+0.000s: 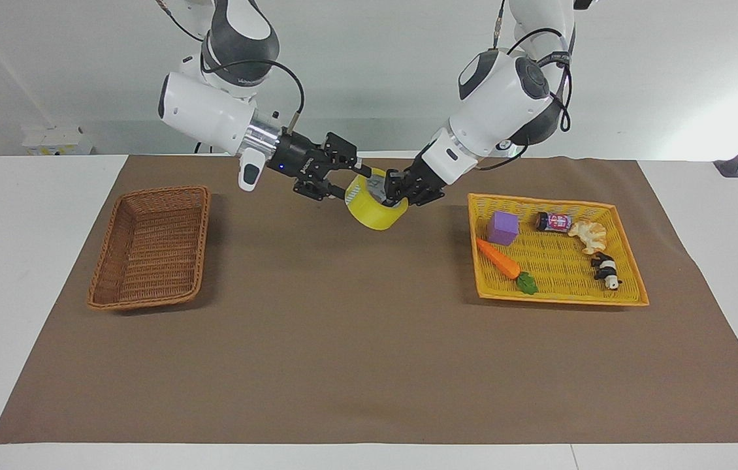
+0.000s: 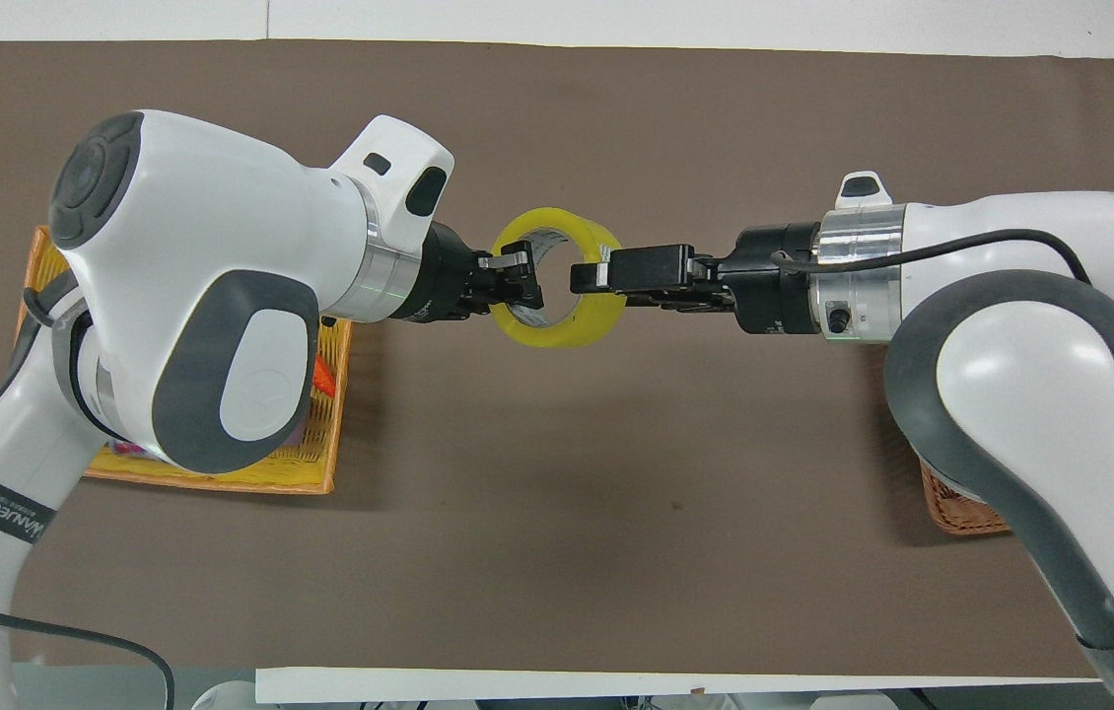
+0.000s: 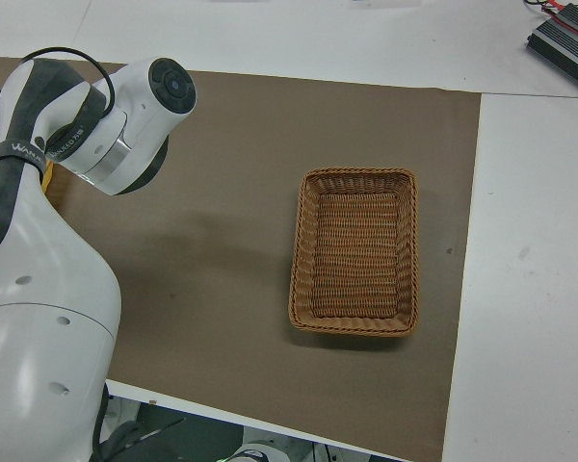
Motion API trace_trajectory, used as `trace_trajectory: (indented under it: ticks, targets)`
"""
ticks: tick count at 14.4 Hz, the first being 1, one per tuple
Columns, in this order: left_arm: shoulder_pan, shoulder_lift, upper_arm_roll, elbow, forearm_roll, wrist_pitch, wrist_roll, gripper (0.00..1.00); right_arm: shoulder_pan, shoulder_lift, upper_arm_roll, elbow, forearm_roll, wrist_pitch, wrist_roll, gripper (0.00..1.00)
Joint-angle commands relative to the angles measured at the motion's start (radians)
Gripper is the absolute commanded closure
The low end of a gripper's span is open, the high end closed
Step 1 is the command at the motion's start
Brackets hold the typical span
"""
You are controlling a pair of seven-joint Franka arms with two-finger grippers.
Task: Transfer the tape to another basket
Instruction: 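Grasp the tape rim with the right gripper beside the left gripper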
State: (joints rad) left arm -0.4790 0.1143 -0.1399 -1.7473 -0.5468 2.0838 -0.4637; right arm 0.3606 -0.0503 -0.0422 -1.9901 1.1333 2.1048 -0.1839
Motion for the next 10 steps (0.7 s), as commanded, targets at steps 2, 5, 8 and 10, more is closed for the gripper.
trace_trajectory:
  ticks: [2, 5, 8, 10]
  targets:
    - [-0.012, -0.021, 0.011, 0.000, -0.010, -0.016, -0.019, 1.00, 0.018, 0.010, 0.010, 0.010, 0.002, 0.021, -0.025, 0.29]
    - [-0.012, -0.021, 0.011, 0.000, -0.010, -0.016, -0.020, 1.00, 0.021, 0.013, 0.011, 0.010, 0.000, 0.052, -0.032, 0.71]
    - [-0.012, -0.021, 0.011, -0.001, -0.009, -0.017, -0.020, 1.00, 0.021, 0.013, 0.011, 0.010, 0.000, 0.052, -0.029, 1.00]
    - [-0.012, -0.021, 0.011, 0.000, -0.009, -0.016, -0.020, 1.00, 0.021, 0.013, 0.011, 0.010, 0.000, 0.052, -0.029, 1.00]
